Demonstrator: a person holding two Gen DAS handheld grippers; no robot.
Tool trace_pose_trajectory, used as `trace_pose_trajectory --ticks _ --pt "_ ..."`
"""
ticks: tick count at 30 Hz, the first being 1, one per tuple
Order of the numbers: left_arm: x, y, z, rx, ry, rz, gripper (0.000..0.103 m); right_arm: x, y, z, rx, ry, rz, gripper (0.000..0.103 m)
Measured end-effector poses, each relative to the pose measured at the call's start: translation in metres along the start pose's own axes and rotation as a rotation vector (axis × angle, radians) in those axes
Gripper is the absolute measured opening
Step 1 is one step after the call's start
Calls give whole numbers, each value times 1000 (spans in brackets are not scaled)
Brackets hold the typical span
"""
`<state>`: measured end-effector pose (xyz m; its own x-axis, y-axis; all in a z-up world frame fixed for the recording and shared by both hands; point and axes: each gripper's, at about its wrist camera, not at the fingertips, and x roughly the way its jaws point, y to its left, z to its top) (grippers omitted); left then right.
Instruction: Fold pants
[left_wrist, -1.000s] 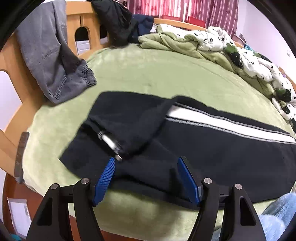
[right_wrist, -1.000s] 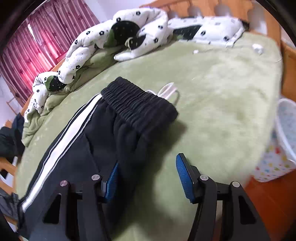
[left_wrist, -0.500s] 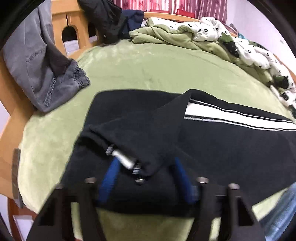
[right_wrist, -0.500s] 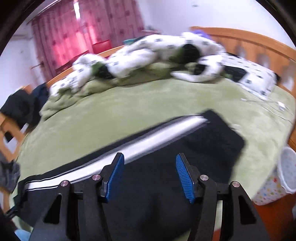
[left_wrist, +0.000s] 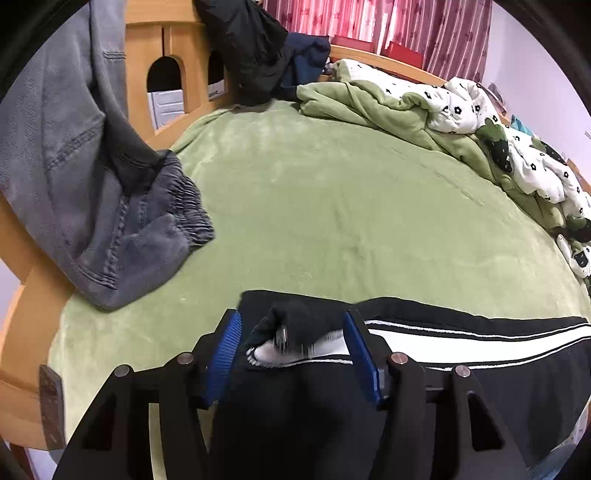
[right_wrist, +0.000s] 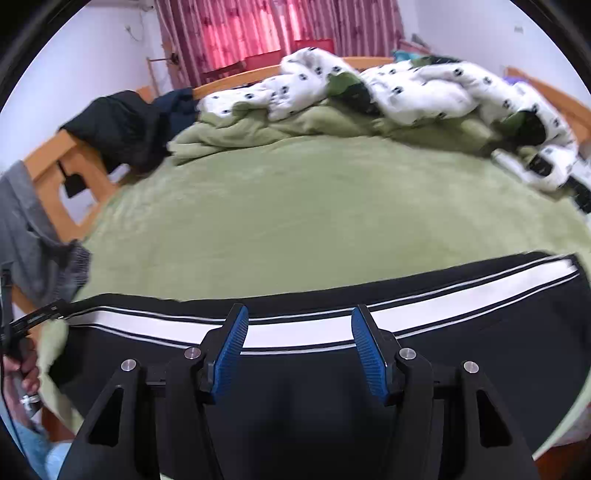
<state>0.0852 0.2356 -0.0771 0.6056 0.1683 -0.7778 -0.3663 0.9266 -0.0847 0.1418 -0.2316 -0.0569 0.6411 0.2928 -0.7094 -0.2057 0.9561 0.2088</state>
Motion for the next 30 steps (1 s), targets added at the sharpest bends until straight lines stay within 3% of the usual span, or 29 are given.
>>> trace_pose_trajectory --ticks 6,11,18,20,26,30 --pt "-25 16 -28 -3 1 -63 57 9 12 -16 16 53 43 57" --pt "-39 30 -80 -52 61 -171 57 12 15 -20 25 72 45 57" --pt "-37 52 -169 -302 140 -439 57 14 18 -20 11 85 57 57" --pt "-30 52 -184 -358 157 -471 57 14 20 -22 -5 86 58 57" --pt "-15 71 -204 -592 65 -543 57 13 19 -26 -11 93 58 57" --pt "-6 76 -194 -649 24 -510 58 12 14 -27 0 90 62 57"
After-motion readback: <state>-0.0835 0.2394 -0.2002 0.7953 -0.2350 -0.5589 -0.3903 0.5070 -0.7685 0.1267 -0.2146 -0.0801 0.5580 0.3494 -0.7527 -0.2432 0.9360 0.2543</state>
